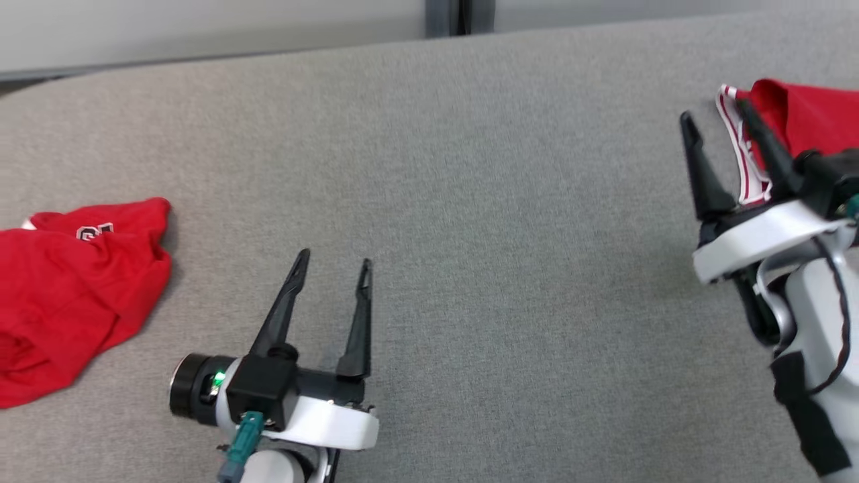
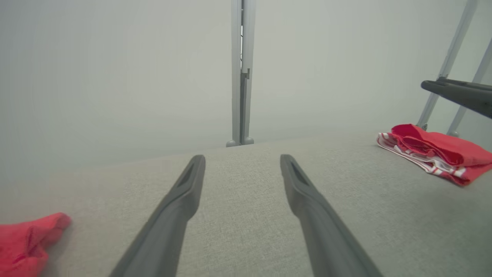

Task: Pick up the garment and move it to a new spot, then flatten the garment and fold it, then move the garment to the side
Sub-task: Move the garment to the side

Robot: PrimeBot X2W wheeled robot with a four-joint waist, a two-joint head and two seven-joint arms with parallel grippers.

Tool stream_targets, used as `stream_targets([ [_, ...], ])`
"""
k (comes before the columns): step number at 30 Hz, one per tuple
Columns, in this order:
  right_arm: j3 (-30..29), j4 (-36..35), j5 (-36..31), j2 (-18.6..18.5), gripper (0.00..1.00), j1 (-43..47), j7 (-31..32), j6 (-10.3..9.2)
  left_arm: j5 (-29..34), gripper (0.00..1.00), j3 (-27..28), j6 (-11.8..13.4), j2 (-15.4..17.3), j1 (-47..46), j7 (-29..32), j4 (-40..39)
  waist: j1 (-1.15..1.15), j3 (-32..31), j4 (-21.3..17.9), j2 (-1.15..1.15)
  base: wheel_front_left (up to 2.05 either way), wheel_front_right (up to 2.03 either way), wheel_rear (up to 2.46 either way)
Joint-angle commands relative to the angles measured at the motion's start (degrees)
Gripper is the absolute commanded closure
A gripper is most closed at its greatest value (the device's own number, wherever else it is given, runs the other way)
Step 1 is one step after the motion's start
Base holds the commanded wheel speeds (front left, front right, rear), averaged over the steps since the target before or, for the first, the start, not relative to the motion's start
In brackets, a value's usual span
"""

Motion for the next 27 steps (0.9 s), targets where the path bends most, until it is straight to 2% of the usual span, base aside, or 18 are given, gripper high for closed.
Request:
stream_targets([
  [1,0.28,-1.28,-0.43,0.24,0.00,1.86,-0.32,-0.02,-0.68,0.00,0.85,0.53,0.19,0.79,-0.42,0.34,0.00,-2.52,0.88,0.00,0.00,0.00,0.00],
  [8,0.45,-6.77,-2.69,2.19,0.00,8.80,-0.31,-0.02,-2.24,0.00,2.65,0.72,0.27,3.47,-0.80,1.48,0.00,-6.57,2.00,0.00,0.00,0.00,0.00],
  [12,-1.26,-9.86,-5.11,4.48,0.00,14.65,-0.31,-0.02,-2.56,0.00,3.60,0.35,0.44,5.70,-0.90,1.29,0.00,-9.55,2.34,0.00,0.00,0.00,0.00],
  [18,-2.56,-15.13,-7.83,7.45,0.00,22.82,-0.32,-0.02,-1.74,0.00,6.59,1.25,0.22,10.26,-0.88,-0.51,0.00,-13.07,2.10,0.00,0.00,0.00,0.00],
  [27,-3.53,-19.21,-9.19,8.82,0.00,31.78,-0.31,-0.02,0.65,0.00,10.84,0.44,-0.26,14.53,-0.89,-1.42,0.00,-16.33,2.84,0.00,0.00,0.00,0.00],
])
